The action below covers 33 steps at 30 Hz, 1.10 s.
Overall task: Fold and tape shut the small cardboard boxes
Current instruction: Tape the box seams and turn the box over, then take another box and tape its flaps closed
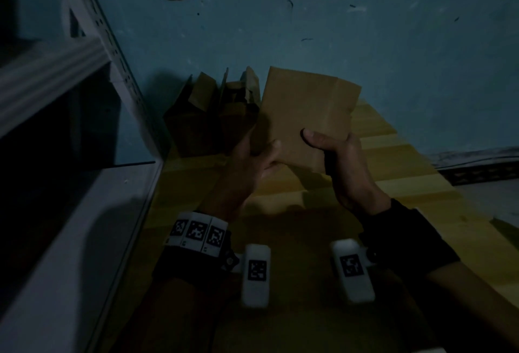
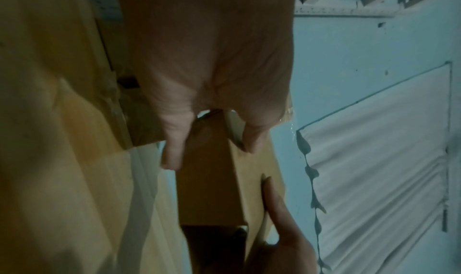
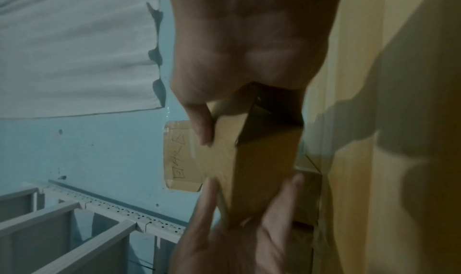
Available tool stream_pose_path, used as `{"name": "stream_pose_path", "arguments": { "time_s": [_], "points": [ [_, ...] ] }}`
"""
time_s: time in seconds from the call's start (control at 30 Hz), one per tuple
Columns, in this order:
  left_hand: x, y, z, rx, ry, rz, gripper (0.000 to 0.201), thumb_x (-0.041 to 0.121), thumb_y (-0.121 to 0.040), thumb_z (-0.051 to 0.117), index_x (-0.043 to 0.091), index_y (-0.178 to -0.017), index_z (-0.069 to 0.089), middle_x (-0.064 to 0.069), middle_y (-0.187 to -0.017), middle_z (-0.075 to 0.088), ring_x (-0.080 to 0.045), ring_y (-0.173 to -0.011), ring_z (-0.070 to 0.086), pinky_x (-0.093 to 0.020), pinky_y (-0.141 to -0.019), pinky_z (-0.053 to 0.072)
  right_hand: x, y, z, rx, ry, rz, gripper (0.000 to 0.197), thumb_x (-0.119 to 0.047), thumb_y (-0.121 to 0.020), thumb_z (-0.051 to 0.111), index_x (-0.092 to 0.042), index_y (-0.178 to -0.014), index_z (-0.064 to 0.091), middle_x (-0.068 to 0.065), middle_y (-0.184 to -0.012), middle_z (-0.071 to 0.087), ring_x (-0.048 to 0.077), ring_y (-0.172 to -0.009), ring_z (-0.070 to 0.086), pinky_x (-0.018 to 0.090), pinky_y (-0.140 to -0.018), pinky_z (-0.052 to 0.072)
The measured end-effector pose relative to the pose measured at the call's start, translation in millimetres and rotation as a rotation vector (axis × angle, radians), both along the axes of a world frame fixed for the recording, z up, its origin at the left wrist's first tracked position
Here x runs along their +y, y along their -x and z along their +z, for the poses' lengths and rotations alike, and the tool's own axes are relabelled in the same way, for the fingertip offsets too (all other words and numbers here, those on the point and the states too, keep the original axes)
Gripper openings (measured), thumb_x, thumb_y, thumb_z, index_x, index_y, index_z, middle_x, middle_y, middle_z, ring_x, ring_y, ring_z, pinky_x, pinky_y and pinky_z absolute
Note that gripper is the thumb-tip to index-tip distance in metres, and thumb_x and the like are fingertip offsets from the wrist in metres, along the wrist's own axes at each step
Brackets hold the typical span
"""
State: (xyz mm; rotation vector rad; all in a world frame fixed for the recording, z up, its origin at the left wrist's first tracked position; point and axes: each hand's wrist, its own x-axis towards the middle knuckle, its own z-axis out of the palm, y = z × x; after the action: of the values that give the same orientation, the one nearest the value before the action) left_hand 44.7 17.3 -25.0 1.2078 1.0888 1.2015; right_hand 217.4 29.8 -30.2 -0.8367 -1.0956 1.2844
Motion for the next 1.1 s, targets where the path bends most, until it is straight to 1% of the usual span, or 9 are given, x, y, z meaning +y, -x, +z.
{"name": "stream_pose_path", "arguments": {
  "time_s": [0.07,0.17,0.37,0.43,0.53,0.73,0.9,1.03,1.1],
  "points": [
    [1.7,6.9,3.5,0.017,0.062,0.064,0.044,0.044,-0.091,0.066,0.026,-0.128,0.051,-0.001,-0.132,0.060,-0.019,-0.110,0.066,-0.031,-0.088,0.058,1.2,-1.8,1.4,-0.015,0.023,0.056,0.053,-0.016,-0.091,0.072,-0.007,-0.140,0.054,0.009,-0.128,0.071,0.026,-0.117,0.069,0.039,-0.094,0.058],
    [3.1,16.2,6.2,0.066,0.154,0.078,0.087,0.067,-0.074,0.070,0.021,-0.143,0.047,-0.007,-0.134,0.062,-0.024,-0.102,0.072,-0.045,-0.093,0.057,2.9,-3.8,1.5,-0.070,0.053,0.131,0.052,-0.018,-0.092,0.072,-0.008,-0.140,0.054,0.008,-0.127,0.071,0.024,-0.115,0.070,0.034,-0.090,0.059],
    [6.1,19.1,1.3,-0.011,0.295,0.132,0.070,0.042,-0.078,0.077,0.009,-0.135,0.052,-0.014,-0.114,0.070,-0.027,-0.089,0.075,-0.039,-0.079,0.062,6.5,1.4,-6.7,-0.260,0.139,-0.012,0.106,-0.046,-0.065,0.092,-0.015,-0.148,0.035,-0.003,-0.125,0.065,0.017,-0.106,0.071,0.038,-0.085,0.062],
    [6.3,18.1,0.5,-0.022,0.276,0.190,0.072,0.038,-0.076,0.080,0.010,-0.135,0.050,-0.013,-0.120,0.067,-0.028,-0.091,0.074,-0.039,-0.076,0.062,4.9,1.6,-6.0,-0.348,0.091,-0.039,0.113,-0.035,-0.070,0.091,-0.018,-0.156,0.021,-0.016,-0.116,0.058,0.004,-0.101,0.064,0.024,-0.082,0.059],
    [6.2,15.8,-1.7,0.040,0.210,0.250,0.081,0.038,-0.072,0.084,0.013,-0.137,0.044,-0.010,-0.127,0.062,-0.026,-0.100,0.069,-0.042,-0.079,0.062,2.3,4.1,-6.5,-0.501,0.028,-0.024,0.104,-0.026,-0.071,0.092,-0.023,-0.150,0.025,-0.025,-0.112,0.048,-0.006,-0.100,0.054,0.005,-0.067,0.050],
    [-0.8,10.4,3.5,0.126,0.159,0.204,0.077,0.039,-0.078,0.080,0.022,-0.140,0.038,0.003,-0.122,0.056,-0.023,-0.102,0.066,-0.030,-0.068,0.061,-0.8,6.6,-8.1,-0.554,0.012,-0.031,0.101,-0.037,-0.066,0.093,-0.029,-0.143,0.028,-0.023,-0.119,0.044,0.002,-0.112,0.050,0.010,-0.079,0.045],
    [-5.3,5.0,7.0,0.106,0.156,0.163,0.084,0.041,-0.074,0.083,0.023,-0.143,0.039,-0.005,-0.139,0.054,-0.032,-0.100,0.070,-0.042,-0.074,0.063,-0.1,3.9,-4.2,-0.730,-0.101,-0.115,0.130,-0.060,-0.054,0.091,-0.026,-0.156,0.016,-0.015,-0.143,0.027,0.016,-0.140,0.032,0.046,-0.116,0.039],
    [-8.5,4.0,8.6,0.097,0.082,0.139,0.088,0.038,-0.073,0.081,0.024,-0.147,0.036,-0.003,-0.143,0.051,-0.025,-0.107,0.067,-0.037,-0.065,0.062,0.3,-0.9,-1.5,-0.697,-0.146,-0.057,0.130,-0.054,-0.057,0.091,-0.028,-0.158,0.013,-0.019,-0.138,0.025,0.010,-0.138,0.032,0.044,-0.117,0.038],
    [-10.4,4.6,8.4,0.102,0.078,0.125,0.095,0.045,-0.066,0.081,0.028,-0.148,0.036,-0.003,-0.144,0.050,-0.029,-0.105,0.068,-0.038,-0.065,0.062,0.4,-3.8,-1.8,-0.655,-0.143,0.007,0.112,-0.045,-0.062,0.093,-0.041,-0.150,0.024,-0.015,-0.141,0.034,0.012,-0.137,0.040,0.041,-0.114,0.042]
  ]
}}
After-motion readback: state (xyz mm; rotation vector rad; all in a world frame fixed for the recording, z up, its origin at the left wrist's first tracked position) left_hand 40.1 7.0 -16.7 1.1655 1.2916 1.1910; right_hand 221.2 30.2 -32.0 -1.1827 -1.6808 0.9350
